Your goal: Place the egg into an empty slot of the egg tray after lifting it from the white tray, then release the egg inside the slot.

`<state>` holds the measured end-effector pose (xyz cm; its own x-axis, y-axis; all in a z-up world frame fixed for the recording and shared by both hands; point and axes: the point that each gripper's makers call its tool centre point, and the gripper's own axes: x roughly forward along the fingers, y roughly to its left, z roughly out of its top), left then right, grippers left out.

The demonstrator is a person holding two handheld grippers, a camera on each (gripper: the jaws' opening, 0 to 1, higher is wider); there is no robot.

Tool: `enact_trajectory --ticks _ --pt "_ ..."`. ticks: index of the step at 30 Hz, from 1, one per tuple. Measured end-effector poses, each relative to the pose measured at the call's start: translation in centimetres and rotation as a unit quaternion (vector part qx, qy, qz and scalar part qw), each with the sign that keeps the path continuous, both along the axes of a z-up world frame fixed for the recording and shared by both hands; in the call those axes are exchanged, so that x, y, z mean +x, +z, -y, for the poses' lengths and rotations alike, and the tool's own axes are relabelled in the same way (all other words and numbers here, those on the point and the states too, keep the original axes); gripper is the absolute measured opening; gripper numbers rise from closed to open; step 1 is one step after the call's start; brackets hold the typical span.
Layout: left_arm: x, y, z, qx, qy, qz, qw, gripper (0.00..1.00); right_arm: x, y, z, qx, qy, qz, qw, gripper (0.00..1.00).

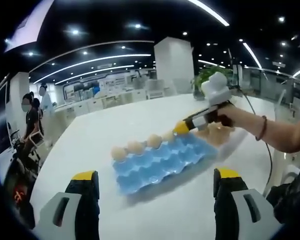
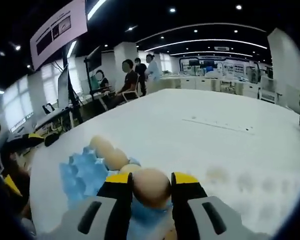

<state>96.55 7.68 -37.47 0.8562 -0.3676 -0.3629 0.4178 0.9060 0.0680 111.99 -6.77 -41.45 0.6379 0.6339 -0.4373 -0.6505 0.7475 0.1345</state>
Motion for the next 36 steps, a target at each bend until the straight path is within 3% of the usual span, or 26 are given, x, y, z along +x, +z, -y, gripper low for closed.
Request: enact_trajectory --ticks 6,9,15,25,36 --pt "0.1 -0.1 0.0 0.0 0.0 0.0 1.0 0.97 -0.1 -0.5 0.4 0.039 -0.014 -0.047 0.9981 0.31" --pt "0.1 -0.1 0.0 0.001 0.0 -0.001 1.0 0.97 -0.4 -0.6 0.2 0.028 -0.005 -0.046 0.9986 0.31" --pt "0.1 0.1 0.1 0.001 -0.002 0.001 1.0 0.97 -0.5 -0.8 0.2 0.036 -0.008 -0.076 0.9964 0.32" --pt "0.0 0.2 0.1 0.003 -0.003 0.002 1.0 0.97 -0.7 -1.0 0.2 0.032 0.003 -0.088 0.9956 0.32" --pt "0.0 0.2 0.1 0.006 -0.003 0.002 1.0 0.97 -1.1 -1.5 0.3 -0.013 0.026 -0.068 0.9973 0.31"
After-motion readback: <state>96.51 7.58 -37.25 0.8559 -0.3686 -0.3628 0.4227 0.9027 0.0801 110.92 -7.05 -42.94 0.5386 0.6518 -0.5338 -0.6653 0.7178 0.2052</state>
